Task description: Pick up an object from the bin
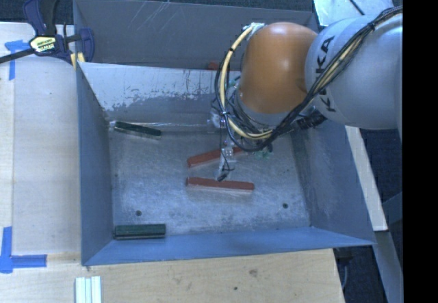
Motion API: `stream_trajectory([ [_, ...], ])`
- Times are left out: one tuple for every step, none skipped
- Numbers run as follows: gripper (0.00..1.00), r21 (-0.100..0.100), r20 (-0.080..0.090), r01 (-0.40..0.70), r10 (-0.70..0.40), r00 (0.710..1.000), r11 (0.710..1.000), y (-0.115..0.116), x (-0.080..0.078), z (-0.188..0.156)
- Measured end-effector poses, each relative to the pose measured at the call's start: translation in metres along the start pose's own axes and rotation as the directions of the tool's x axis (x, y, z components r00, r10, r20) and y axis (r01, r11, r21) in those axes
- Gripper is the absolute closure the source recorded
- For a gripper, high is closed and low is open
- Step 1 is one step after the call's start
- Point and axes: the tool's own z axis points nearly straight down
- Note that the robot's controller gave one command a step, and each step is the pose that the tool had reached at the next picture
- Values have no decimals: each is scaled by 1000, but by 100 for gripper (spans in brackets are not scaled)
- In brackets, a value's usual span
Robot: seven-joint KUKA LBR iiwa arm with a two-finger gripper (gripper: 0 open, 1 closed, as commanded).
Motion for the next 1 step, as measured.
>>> stream_trajectory([
  [0,-3,-4,75,-75,997,997,-18,-39,90],
])
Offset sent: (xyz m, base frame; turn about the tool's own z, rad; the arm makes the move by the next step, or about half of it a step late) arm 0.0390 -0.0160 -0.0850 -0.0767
